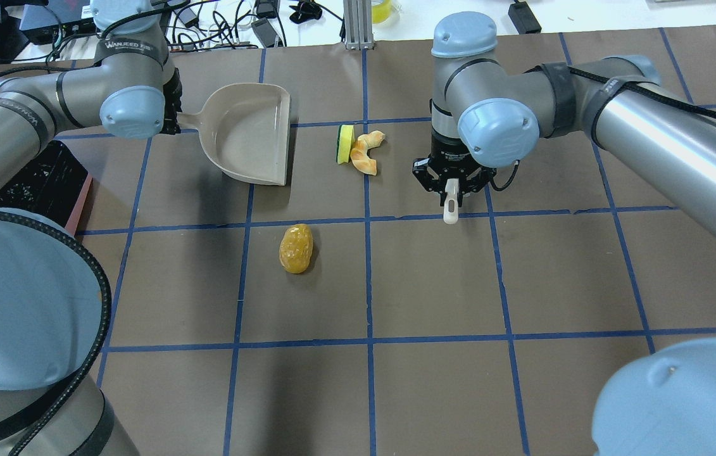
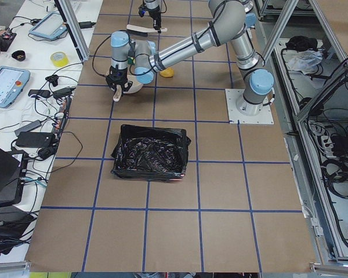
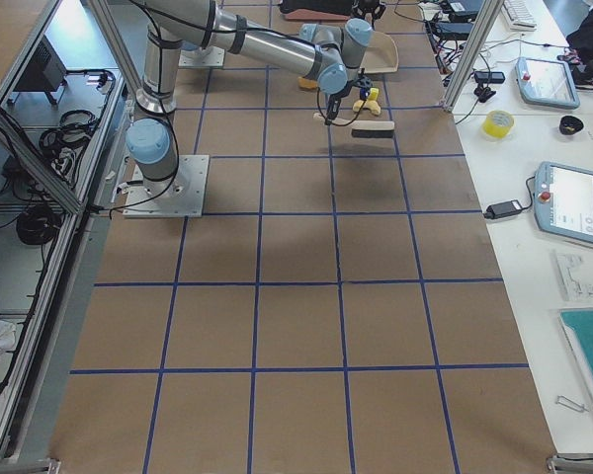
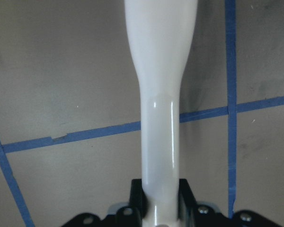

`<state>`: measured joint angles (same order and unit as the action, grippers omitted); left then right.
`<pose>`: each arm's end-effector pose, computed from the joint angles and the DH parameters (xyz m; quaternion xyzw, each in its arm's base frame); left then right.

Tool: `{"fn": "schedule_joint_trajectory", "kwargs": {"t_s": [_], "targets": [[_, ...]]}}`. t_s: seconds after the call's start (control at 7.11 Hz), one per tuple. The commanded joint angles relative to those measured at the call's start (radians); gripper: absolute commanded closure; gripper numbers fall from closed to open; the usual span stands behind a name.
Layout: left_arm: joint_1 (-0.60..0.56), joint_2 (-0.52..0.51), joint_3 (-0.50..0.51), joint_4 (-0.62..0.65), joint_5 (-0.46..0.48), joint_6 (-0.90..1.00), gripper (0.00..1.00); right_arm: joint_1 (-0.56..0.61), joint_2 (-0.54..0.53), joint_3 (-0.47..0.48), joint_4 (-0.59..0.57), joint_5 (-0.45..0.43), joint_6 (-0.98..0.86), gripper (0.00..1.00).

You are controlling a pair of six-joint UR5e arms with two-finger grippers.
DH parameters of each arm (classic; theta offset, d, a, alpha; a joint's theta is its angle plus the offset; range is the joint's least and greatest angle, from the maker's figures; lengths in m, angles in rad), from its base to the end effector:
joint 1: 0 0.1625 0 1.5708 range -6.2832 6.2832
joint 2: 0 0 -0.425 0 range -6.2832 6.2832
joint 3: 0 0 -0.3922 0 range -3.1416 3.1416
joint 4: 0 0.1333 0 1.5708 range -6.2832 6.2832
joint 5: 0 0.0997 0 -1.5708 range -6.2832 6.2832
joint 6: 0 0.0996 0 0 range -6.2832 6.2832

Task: Sweep and dump trash into bin
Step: 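Sweep the sponge and banana peel into the dustpan with the right gripper's brush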

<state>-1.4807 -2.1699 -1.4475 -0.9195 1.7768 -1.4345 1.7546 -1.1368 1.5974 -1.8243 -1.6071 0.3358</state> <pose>-0.0492 -0.7108 0.2552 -0.6908 0.7104 -0.1320 0.0259 0.2385 -0.5732 0.2559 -0.0736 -0.9918 -0.0952 0.0440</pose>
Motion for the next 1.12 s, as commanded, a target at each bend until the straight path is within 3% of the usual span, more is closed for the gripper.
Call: {"fn": "schedule_joint_trajectory", "kwargs": {"t_s": [0.0, 0.56, 0.98], "targets": [[-0.036, -0.027, 0.041, -0.090, 0.013, -0.064, 1.00, 0.032, 0.040, -0.055, 0.067, -0.037, 0.073, 1.00], [-0.061, -0.068, 0.071, -0.093, 0.016, -0.127, 1.00, 0.149, 0.165, -0.218, 0.085, -0.017, 0.186, 1.00], [-0.075, -0.084, 0.075, -0.091, 0.032, -0.141, 1.00, 0.187, 0.201, -0.226, 0.051, 0.097, 0.253, 1.00]]}}
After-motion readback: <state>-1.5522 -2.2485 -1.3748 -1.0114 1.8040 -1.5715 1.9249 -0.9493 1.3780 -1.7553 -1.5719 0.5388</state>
